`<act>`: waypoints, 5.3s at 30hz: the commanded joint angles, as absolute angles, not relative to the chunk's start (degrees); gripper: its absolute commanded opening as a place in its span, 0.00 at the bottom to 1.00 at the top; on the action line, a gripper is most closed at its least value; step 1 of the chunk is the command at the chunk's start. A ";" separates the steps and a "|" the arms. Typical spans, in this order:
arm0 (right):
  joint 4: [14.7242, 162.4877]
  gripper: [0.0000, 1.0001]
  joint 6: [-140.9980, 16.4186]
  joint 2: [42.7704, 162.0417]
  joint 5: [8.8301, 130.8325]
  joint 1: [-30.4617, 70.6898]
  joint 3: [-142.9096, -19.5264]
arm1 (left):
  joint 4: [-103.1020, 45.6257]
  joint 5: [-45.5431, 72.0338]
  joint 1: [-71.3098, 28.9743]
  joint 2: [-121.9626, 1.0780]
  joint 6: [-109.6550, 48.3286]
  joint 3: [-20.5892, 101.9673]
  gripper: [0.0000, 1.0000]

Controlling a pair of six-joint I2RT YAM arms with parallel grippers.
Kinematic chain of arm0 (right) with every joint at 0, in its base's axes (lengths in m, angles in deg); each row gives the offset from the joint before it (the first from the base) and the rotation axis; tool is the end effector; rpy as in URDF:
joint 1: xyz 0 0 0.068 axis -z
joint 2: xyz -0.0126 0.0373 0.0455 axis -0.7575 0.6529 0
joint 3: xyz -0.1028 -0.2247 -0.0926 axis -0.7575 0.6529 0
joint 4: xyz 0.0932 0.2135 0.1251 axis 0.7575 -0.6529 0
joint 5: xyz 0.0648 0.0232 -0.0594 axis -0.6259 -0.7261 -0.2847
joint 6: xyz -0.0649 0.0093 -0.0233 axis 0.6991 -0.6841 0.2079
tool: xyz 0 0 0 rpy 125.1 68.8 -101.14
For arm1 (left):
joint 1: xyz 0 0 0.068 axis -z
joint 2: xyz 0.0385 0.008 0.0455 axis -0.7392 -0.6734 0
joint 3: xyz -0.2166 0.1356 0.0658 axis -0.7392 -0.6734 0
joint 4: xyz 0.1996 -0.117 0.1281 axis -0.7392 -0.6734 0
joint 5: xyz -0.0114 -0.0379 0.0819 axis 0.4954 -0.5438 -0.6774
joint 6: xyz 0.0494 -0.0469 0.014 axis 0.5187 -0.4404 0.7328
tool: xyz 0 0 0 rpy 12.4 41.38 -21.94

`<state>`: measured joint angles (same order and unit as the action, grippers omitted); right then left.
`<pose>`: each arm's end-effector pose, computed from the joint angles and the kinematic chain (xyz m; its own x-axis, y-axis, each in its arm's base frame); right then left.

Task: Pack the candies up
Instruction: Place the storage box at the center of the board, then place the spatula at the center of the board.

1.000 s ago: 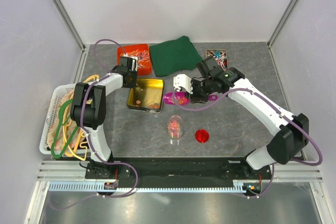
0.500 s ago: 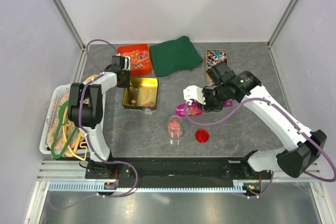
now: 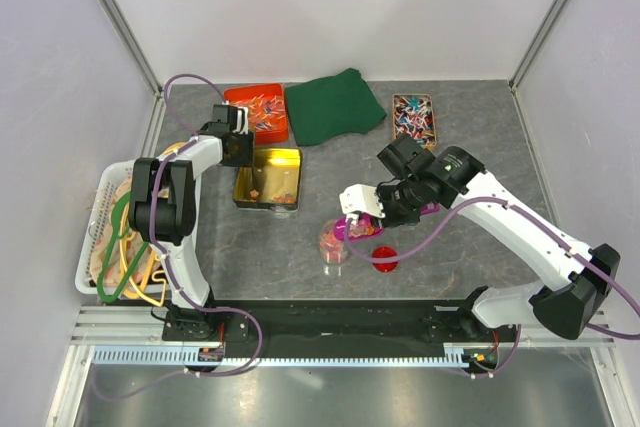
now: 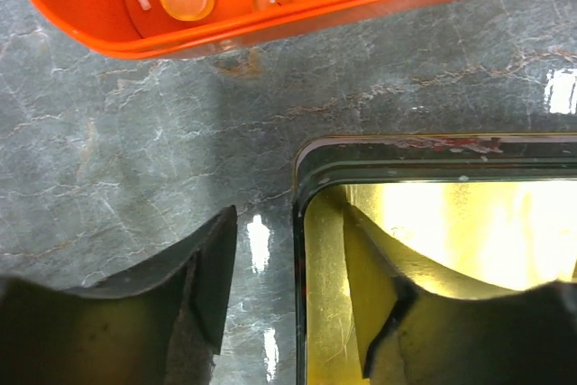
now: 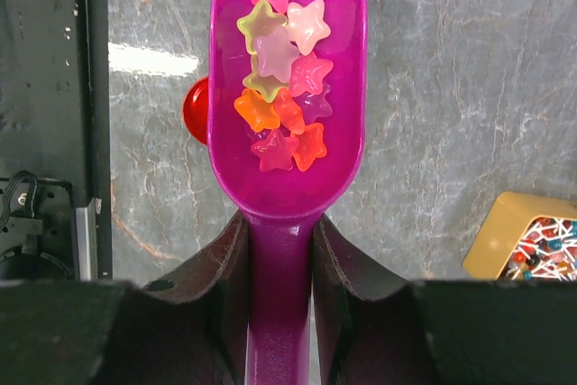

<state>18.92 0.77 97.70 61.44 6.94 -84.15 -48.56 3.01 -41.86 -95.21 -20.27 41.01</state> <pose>0.1771 0.1822 0.3115 0.2198 -0.8803 -0.4204 -0.9723 -0.1627 -0.1678 0.4132 -0.0402 0.1409 -0.8204 0.0626 -0.5683 0.0647 0.9978 0.0165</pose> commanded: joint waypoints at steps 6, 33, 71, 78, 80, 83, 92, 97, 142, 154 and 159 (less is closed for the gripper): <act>17.92 0.00 -0.72 97.52 69.64 3.89 -85.83 | -49.91 7.09 -42.13 -93.23 -17.24 43.05 0.70; 12.21 0.00 -0.54 103.59 80.54 -3.49 -94.88 | -51.23 12.72 -42.48 -88.66 -17.50 42.79 0.75; 17.11 0.00 -0.02 103.86 87.61 -1.58 -97.08 | -49.30 19.48 -44.76 -85.41 -17.85 41.73 0.87; 38.55 0.00 -3.08 97.71 78.18 22.49 -82.79 | -47.02 26.16 -45.64 -82.69 -16.89 39.63 0.99; 46.81 0.00 -5.54 97.53 77.47 30.90 -78.38 | -46.49 26.95 -45.65 -82.16 -16.71 38.66 1.00; 57.53 0.00 -13.26 98.66 70.45 42.42 -74.25 | -46.05 29.23 -45.65 -81.02 -16.01 37.78 1.00; 72.68 0.00 -31.03 114.98 65.08 57.33 -77.02 | -43.85 35.82 -45.73 -77.15 -14.96 34.35 1.00; 75.92 0.01 -33.94 125.20 68.41 57.33 -81.69 | -44.20 40.40 -45.47 -75.39 -12.41 31.63 1.00; 71.54 0.78 -34.56 127.95 62.79 57.85 -82.14 | -54.48 53.85 -36.95 -53.07 7.11 20.55 1.00; 57.49 0.78 -32.02 103.60 52.87 53.39 -80.48 | -54.31 53.59 -34.84 -49.29 10.97 14.05 1.00; 54.75 0.78 -29.20 96.40 54.70 37.69 -68.37 | -54.57 49.90 -34.92 -43.75 9.31 14.66 1.00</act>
